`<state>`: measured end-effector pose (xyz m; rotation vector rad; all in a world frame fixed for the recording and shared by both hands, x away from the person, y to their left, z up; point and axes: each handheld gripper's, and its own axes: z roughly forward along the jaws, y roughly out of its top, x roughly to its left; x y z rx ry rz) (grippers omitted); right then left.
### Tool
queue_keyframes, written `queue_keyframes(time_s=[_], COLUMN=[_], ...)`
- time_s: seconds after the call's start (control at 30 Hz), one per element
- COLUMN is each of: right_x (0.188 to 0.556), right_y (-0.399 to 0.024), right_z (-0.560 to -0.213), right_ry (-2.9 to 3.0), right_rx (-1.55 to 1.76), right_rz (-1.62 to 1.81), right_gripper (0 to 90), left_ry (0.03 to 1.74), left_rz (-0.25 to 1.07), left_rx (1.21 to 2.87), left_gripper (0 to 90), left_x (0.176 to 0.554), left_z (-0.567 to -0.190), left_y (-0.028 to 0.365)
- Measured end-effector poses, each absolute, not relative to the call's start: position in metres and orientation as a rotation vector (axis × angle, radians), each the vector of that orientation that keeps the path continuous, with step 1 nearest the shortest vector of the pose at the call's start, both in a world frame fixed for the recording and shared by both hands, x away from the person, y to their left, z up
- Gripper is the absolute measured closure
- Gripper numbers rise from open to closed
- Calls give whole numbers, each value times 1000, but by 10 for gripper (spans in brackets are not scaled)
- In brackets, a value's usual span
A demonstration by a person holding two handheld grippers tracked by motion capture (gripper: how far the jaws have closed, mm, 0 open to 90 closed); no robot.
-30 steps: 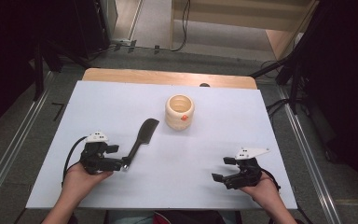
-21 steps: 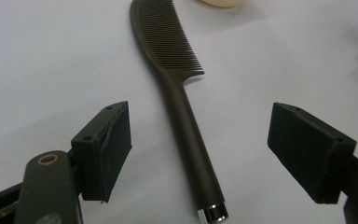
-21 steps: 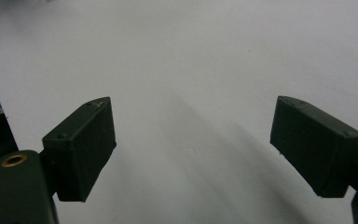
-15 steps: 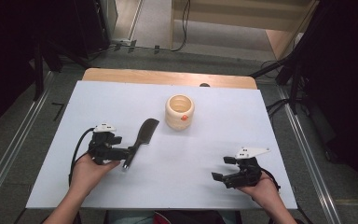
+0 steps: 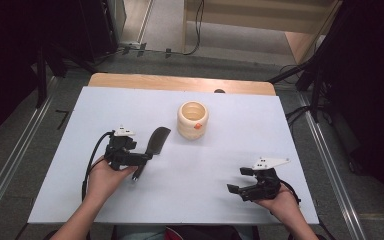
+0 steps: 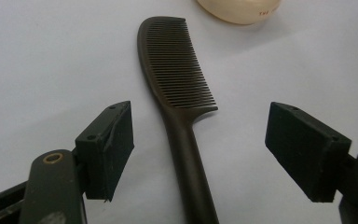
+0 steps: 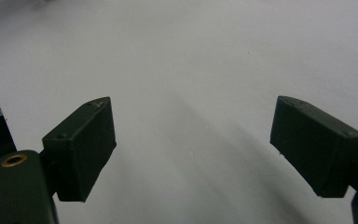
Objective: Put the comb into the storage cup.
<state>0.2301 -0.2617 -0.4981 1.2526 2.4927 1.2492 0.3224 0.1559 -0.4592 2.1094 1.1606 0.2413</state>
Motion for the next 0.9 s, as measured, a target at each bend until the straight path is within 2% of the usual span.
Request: queue_keyframes(time_s=[0.63,0.77,0.9], right_x=[239,241,242], right_y=[-256,-255,-254], right_z=[-497,-496,-496], right_ry=[2515,2521,2525], right_rx=[1211,1204,1199], right_rz=[1271,1275,1276], right_gripper=[125,125,125], left_ry=[1212,1219,1242], left_rz=[215,212,205], left_rx=[2137,2141,2160], left_gripper=[269,328,332], left_x=[304,299,298], left_z=[-473,-476,-480], left_y=[161,164,163])
